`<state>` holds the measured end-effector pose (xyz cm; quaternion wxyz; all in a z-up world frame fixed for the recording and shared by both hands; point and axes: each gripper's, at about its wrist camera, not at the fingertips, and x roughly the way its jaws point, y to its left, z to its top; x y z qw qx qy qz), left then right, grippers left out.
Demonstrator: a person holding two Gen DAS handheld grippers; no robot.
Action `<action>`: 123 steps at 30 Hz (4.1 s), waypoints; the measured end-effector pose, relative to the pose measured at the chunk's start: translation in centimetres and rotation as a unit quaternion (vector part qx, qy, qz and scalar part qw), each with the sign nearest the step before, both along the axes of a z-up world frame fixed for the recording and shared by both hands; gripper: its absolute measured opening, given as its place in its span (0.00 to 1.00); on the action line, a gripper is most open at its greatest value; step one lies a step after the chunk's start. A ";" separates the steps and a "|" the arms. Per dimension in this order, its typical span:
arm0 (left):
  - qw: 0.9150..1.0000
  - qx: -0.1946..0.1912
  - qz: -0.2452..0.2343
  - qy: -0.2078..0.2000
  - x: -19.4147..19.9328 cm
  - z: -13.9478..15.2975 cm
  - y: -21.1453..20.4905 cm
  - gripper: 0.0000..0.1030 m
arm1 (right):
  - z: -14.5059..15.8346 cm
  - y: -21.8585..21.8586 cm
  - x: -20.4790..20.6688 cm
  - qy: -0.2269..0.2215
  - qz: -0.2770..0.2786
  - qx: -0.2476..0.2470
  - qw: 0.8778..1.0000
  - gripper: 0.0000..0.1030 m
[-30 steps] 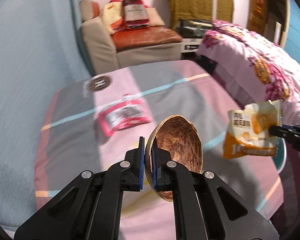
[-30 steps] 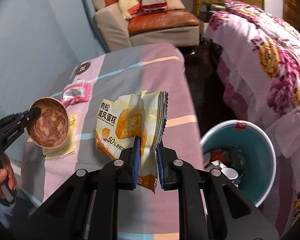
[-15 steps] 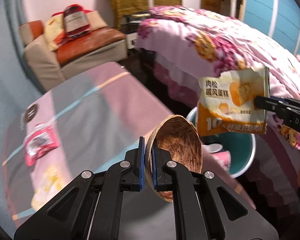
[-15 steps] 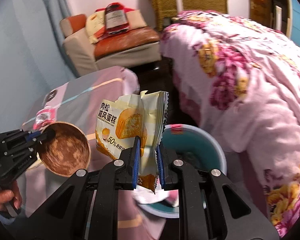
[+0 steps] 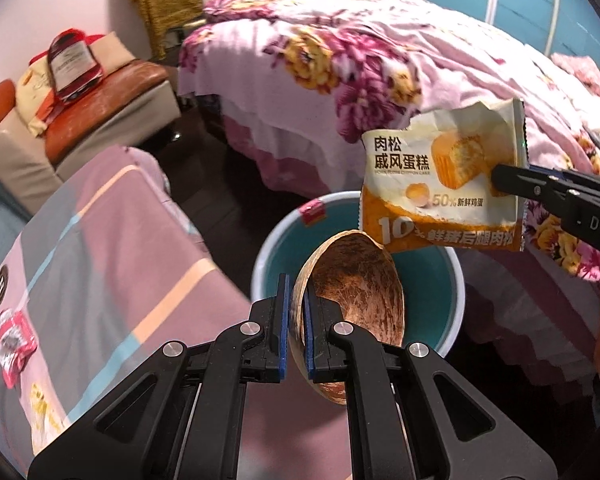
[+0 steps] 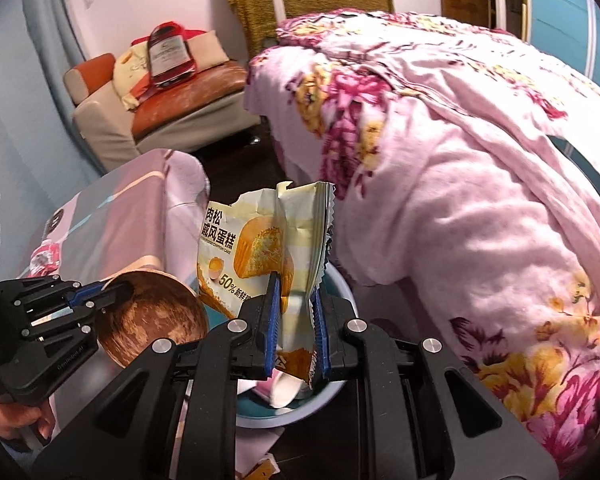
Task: Collect trash
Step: 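Carry bowl and packet over the teal wastebasket and open the left gripper, then open the right gripper to drop the cake packet into the wastebasket, then move the left gripper to the yellow-stained tissue and grasp it, then grasp the pink wafer packet with the right gripper while the left lifts the tissue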
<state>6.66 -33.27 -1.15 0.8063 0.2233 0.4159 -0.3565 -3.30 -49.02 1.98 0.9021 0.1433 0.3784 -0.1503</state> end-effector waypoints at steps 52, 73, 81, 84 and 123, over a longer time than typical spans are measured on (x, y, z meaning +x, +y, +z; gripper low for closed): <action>0.987 -0.081 0.129 0.055 4.5 0.1 13.0 0.94 | -2.5 4.1 4.5 0.090 0.030 -0.004 0.995 0.73; 0.975 -0.083 0.203 0.038 4.5 1.2 28.9 0.95 | 0.2 20.1 8.7 0.127 0.191 -0.055 0.972 0.81; 0.979 -0.052 0.188 0.053 4.7 -0.5 35.0 0.95 | -0.7 26.7 10.6 0.169 0.282 -0.071 0.942 0.81; 0.981 -0.046 0.177 0.063 5.0 -1.4 36.8 0.95 | -1.4 28.8 11.3 0.184 0.306 -0.079 0.931 0.81; 0.977 -0.047 0.193 0.075 8.5 -4.6 40.1 0.05 | -4.1 32.3 19.2 0.203 0.332 -0.045 0.920 0.81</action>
